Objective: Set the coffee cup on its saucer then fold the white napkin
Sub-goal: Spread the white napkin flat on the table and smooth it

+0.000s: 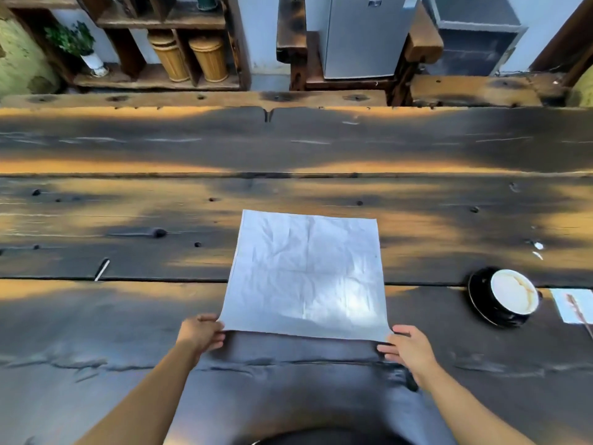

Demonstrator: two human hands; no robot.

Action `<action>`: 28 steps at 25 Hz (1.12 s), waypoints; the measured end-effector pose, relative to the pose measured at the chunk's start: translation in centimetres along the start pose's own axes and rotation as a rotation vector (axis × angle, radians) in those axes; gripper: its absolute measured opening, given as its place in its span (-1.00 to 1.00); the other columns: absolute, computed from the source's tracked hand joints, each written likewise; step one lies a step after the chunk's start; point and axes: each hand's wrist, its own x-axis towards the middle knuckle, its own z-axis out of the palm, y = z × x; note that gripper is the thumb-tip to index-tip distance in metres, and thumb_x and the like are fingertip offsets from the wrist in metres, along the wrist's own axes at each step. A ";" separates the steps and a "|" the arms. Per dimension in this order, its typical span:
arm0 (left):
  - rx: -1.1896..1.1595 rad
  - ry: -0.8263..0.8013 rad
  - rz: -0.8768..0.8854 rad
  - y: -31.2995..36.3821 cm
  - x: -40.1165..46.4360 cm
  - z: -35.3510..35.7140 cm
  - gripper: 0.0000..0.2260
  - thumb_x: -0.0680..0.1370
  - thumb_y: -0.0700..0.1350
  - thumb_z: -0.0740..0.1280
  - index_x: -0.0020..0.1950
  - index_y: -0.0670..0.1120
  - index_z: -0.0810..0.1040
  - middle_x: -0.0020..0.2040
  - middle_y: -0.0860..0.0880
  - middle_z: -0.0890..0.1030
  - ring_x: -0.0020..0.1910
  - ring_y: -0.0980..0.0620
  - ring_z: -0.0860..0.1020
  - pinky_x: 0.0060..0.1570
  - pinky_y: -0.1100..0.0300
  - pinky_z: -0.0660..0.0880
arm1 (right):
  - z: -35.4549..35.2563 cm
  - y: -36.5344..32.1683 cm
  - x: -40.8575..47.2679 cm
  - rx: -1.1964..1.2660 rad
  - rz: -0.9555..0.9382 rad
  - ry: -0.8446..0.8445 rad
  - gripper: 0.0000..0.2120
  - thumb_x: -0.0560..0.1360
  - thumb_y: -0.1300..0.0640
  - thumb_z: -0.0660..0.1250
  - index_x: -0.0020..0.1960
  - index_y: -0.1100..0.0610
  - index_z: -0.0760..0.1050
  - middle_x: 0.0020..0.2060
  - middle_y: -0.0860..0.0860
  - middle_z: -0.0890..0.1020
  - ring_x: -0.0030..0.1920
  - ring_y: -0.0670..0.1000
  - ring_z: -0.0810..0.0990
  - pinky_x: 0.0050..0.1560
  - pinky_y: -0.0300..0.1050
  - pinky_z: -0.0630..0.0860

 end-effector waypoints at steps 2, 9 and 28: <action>0.044 0.022 -0.054 -2.2 0.3 -0.1 -0.77 0.52 -0.34 0.42 0.14 -0.31 0.51 -0.19 -0.27 0.64 -0.33 -0.14 0.57 -0.28 0.03 0.62 | 0.0 2.0 -0.3 -0.055 0.054 0.039 -0.74 0.54 0.36 0.33 0.19 0.25 0.39 -0.15 0.19 0.67 -0.32 0.12 0.70 -0.35 -0.06 0.60; 0.294 0.124 -0.037 -5.9 -0.7 0.0 -0.91 0.45 -0.25 0.46 -0.19 -0.23 0.59 -0.37 -0.13 0.69 -0.44 -0.08 0.55 -0.38 0.15 0.51 | 0.1 5.3 -1.2 -0.290 0.034 0.142 -0.88 0.44 0.26 0.36 -0.02 0.17 0.55 -0.33 0.08 0.73 -0.39 0.06 0.69 -0.23 0.04 0.62; 0.997 0.274 0.715 1.4 4.3 4.0 -0.75 0.52 -0.14 0.30 0.17 -0.18 0.53 0.17 -0.15 0.51 0.19 -0.20 0.44 0.17 -0.09 0.40 | 14.5 -4.9 1.9 -1.001 -0.727 0.216 -0.73 0.45 0.19 0.36 0.15 0.17 0.57 0.23 0.14 0.52 0.30 0.20 0.47 0.35 0.05 0.38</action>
